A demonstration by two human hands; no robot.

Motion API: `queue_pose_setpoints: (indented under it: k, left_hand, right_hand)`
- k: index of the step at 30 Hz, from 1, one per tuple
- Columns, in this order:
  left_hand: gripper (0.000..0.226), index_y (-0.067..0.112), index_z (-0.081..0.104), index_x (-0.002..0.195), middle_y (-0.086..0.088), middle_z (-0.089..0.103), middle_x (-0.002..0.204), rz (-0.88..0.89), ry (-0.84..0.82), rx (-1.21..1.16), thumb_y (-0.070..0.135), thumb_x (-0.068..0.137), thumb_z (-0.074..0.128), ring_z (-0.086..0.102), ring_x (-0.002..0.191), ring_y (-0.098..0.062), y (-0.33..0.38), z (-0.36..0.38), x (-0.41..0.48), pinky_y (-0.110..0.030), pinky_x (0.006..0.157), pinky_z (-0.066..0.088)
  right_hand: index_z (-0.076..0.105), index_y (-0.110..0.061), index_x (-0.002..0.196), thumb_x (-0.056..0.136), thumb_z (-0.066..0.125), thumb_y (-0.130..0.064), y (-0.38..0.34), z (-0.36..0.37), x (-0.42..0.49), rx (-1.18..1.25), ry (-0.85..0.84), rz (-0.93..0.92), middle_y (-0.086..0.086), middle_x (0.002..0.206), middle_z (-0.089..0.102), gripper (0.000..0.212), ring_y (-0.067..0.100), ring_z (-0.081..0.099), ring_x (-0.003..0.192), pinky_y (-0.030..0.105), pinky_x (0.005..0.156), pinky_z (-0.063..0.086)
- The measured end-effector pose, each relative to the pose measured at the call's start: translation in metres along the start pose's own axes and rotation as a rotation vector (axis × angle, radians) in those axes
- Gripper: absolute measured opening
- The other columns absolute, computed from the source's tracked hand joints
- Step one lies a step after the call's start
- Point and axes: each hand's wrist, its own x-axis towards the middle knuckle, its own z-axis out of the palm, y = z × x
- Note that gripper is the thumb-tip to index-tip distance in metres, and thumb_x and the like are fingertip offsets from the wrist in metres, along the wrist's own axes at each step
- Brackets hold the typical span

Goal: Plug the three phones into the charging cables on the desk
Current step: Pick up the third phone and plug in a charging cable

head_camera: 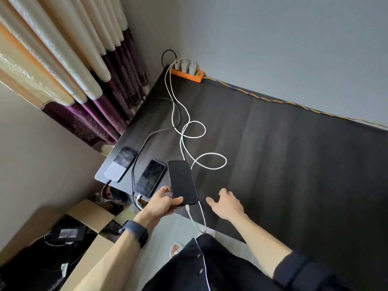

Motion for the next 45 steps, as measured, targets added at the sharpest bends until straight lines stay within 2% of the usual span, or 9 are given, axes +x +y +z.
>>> queue_pose_setpoints:
  k: [6, 14, 23, 26, 31, 34, 37, 42, 45]
  left_hand:
    - [0.044, 0.007, 0.052, 0.11, -0.008, 0.071, 0.082, -0.06, 0.004, 0.015, 0.013, 0.073, 0.076, 0.066, 0.069, -0.017, -0.013, -0.018, -0.007, -0.023, 0.051, 0.036]
    - [0.039, 0.012, 0.052, 0.109, -0.004, 0.073, 0.08, -0.125, -0.013, 0.066, 0.017, 0.077, 0.074, 0.066, 0.07, -0.017, -0.021, -0.025, -0.008, -0.025, 0.057, 0.038]
    - [0.037, 0.012, 0.05, 0.124, -0.008, 0.072, 0.091, -0.173, -0.063, 0.111, 0.006, 0.09, 0.065, 0.063, 0.066, -0.012, -0.026, 0.021, 0.043, -0.022, 0.055, 0.042]
    - [0.042, 0.01, 0.05, 0.128, -0.013, 0.071, 0.092, -0.192, -0.066, 0.198, 0.003, 0.09, 0.064, 0.064, 0.068, -0.016, -0.027, 0.032, 0.066, -0.022, 0.053, 0.048]
    - [0.048, 0.01, 0.047, 0.135, -0.012, 0.069, 0.098, -0.194, -0.023, 0.47, 0.004, 0.089, 0.062, 0.063, 0.07, -0.02, -0.031, 0.024, 0.077, -0.022, 0.054, 0.05]
    - [0.055, 0.012, 0.044, 0.14, -0.015, 0.067, 0.12, -0.172, 0.064, 0.789, 0.013, 0.087, 0.059, 0.065, 0.104, -0.034, -0.032, 0.019, 0.078, -0.034, 0.087, 0.052]
    - [0.052, 0.008, 0.044, 0.136, -0.018, 0.058, 0.131, -0.139, 0.159, 0.942, 0.016, 0.086, 0.057, 0.057, 0.118, -0.038, -0.033, 0.026, 0.072, -0.039, 0.099, 0.044]
    - [0.066, 0.006, 0.037, 0.134, -0.015, 0.047, 0.129, -0.03, 0.294, 1.064, 0.039, 0.084, 0.066, 0.052, 0.121, -0.038, -0.041, 0.046, 0.065, -0.044, 0.1, 0.044]
    - [0.093, 0.006, 0.025, 0.147, -0.011, 0.041, 0.135, -0.01, 0.352, 1.19, 0.059, 0.08, 0.064, 0.044, 0.127, -0.032, -0.047, 0.057, 0.068, -0.041, 0.1, 0.044]
  right_hand:
    - [0.049, -0.012, 0.133, 0.087, 0.045, -0.072, -0.034, 0.023, 0.018, -0.102, 0.009, -0.068, 0.012, 0.133, 0.059, 0.076, 0.034, 0.059, 0.12, 0.044, 0.092, 0.049]
    - [0.056, -0.008, 0.122, 0.099, 0.048, -0.03, -0.033, 0.028, 0.036, -0.378, 0.054, -0.231, 0.012, 0.121, 0.069, 0.033, 0.033, 0.067, 0.11, 0.041, 0.085, 0.053]
    - [0.049, -0.001, 0.103, 0.096, 0.042, -0.023, 0.047, -0.077, 0.08, 0.177, 0.481, 0.185, 0.028, 0.105, 0.067, 0.024, 0.049, 0.064, 0.096, 0.043, 0.071, 0.044]
    - [0.047, -0.004, 0.101, 0.093, 0.048, -0.02, 0.064, -0.072, 0.074, 0.226, 0.479, 0.237, 0.024, 0.103, 0.068, 0.019, 0.046, 0.064, 0.095, 0.043, 0.071, 0.047]
    - [0.045, -0.012, 0.1, 0.094, 0.051, -0.027, 0.083, -0.035, 0.061, 0.053, 0.276, 0.231, 0.015, 0.099, 0.07, 0.018, 0.04, 0.066, 0.091, 0.038, 0.064, 0.046]
    - [0.048, -0.014, 0.103, 0.094, 0.053, -0.038, 0.077, -0.02, 0.056, -0.089, 0.166, 0.154, 0.011, 0.103, 0.072, 0.026, 0.037, 0.068, 0.094, 0.04, 0.071, 0.051]
    - [0.052, -0.013, 0.106, 0.091, 0.055, -0.035, 0.064, -0.018, 0.057, -0.069, 0.109, 0.128, 0.009, 0.11, 0.069, 0.027, 0.037, 0.066, 0.1, 0.039, 0.074, 0.048]
    - [0.05, -0.015, 0.116, 0.098, 0.04, -0.043, 0.035, -0.04, 0.067, 0.377, 0.257, 0.264, 0.011, 0.125, 0.059, 0.035, 0.038, 0.06, 0.106, 0.042, 0.082, 0.044]
    - [0.04, -0.028, 0.137, 0.095, 0.035, -0.063, 0.014, -0.052, 0.063, 0.386, 0.381, 0.065, 0.007, 0.146, 0.04, 0.055, 0.036, 0.064, 0.106, 0.044, 0.084, 0.049]
